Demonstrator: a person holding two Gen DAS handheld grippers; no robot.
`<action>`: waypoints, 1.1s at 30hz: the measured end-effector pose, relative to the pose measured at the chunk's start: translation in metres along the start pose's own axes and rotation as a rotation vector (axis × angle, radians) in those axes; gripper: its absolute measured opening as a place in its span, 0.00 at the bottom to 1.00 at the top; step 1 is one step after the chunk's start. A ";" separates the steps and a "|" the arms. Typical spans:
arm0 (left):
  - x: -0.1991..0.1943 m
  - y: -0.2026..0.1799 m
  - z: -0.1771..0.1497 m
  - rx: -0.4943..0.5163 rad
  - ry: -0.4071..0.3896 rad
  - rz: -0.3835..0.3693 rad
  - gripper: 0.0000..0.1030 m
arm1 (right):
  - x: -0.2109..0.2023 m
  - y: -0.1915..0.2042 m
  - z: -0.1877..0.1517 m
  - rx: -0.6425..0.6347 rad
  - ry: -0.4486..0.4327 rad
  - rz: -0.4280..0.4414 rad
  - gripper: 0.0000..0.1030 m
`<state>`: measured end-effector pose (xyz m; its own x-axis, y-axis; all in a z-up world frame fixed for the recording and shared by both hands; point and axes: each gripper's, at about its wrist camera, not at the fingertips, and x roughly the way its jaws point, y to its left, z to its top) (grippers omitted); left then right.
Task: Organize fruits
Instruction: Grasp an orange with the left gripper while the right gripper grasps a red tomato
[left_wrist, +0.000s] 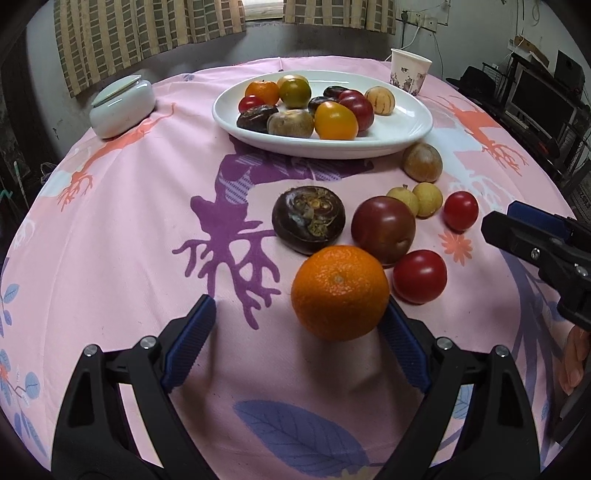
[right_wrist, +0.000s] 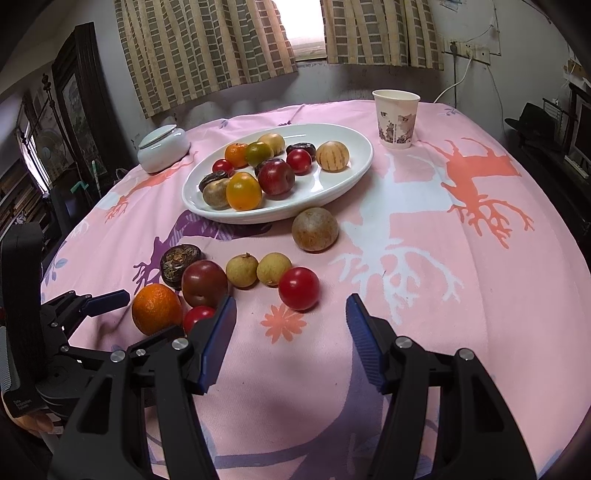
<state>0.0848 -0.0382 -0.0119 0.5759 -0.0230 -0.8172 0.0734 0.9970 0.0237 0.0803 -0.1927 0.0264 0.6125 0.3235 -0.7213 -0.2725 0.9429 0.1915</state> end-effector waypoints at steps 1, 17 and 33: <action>0.000 -0.001 0.000 0.003 -0.002 0.002 0.88 | 0.001 0.000 -0.001 0.000 0.002 0.000 0.60; -0.010 -0.010 0.001 0.034 -0.029 -0.074 0.45 | 0.003 0.002 -0.002 -0.012 0.005 -0.012 0.60; -0.024 0.006 0.009 -0.029 -0.080 -0.054 0.45 | 0.022 0.004 -0.010 -0.056 0.080 -0.055 0.60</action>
<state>0.0785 -0.0325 0.0126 0.6349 -0.0810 -0.7684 0.0831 0.9959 -0.0363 0.0859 -0.1829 0.0044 0.5673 0.2615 -0.7809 -0.2825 0.9525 0.1137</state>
